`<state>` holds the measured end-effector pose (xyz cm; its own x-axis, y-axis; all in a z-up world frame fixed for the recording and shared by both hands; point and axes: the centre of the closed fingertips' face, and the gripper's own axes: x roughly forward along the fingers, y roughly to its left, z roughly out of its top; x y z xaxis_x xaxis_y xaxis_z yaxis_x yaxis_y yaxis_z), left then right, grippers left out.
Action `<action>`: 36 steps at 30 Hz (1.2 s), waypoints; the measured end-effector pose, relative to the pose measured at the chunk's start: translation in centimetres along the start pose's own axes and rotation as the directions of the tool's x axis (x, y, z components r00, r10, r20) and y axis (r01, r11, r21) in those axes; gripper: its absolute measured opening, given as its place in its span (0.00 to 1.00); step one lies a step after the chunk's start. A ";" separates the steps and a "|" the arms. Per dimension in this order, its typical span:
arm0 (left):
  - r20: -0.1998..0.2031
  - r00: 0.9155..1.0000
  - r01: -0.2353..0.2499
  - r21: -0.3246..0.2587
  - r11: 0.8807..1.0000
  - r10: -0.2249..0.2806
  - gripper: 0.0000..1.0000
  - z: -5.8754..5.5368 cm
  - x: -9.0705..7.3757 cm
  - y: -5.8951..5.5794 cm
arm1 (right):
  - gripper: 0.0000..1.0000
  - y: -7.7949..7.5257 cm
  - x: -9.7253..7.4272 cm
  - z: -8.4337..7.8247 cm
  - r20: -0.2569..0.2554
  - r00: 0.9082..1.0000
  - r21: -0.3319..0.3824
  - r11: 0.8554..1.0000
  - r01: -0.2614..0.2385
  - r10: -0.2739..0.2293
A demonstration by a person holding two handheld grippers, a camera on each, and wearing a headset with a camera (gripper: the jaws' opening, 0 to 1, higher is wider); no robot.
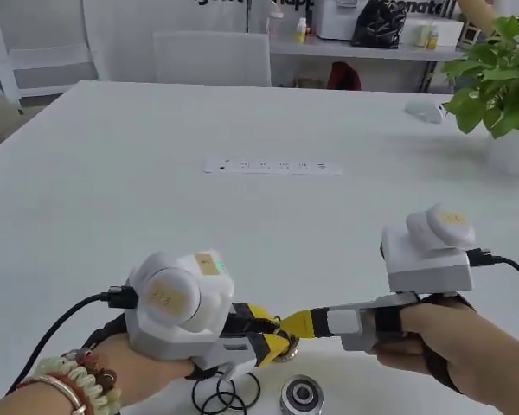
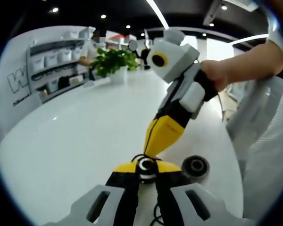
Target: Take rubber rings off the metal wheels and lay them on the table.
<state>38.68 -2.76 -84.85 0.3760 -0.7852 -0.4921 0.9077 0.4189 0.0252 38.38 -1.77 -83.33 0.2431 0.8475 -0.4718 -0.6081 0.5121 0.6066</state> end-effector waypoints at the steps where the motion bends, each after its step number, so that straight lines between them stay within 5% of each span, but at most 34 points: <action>1: -0.003 1.000 -0.002 -0.014 1.000 0.002 0.14 0.0 0.0 0.0 | 0.00 -0.2 0.0 0.0 -0.002 1.000 0.003 1.000 0.008 -0.008; 14: -0.023 1.000 0.012 -0.009 1.000 -0.012 0.15 0.4 -0.4 -0.2 | 0.00 -1.2 -0.5 -0.2 -0.006 0.999 0.025 0.998 0.050 -0.050; 30: 0.043 0.999 -0.028 0.003 1.000 0.027 0.35 4.3 -3.4 1.2 | 0.00 -1.5 -2.3 2.1 0.102 0.993 0.069 0.996 0.056 -0.062; 36: 0.056 0.998 -0.024 0.024 0.999 0.023 0.40 5.6 -4.5 0.9 | 0.00 -1.6 -3.0 3.0 0.144 0.988 0.077 0.996 0.054 -0.065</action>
<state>38.89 -1.38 -77.68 0.4066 -0.7996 -0.4419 0.9025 0.4268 0.0581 40.87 -4.72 -80.92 0.3878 0.8239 -0.4132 -0.5339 0.5662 0.6279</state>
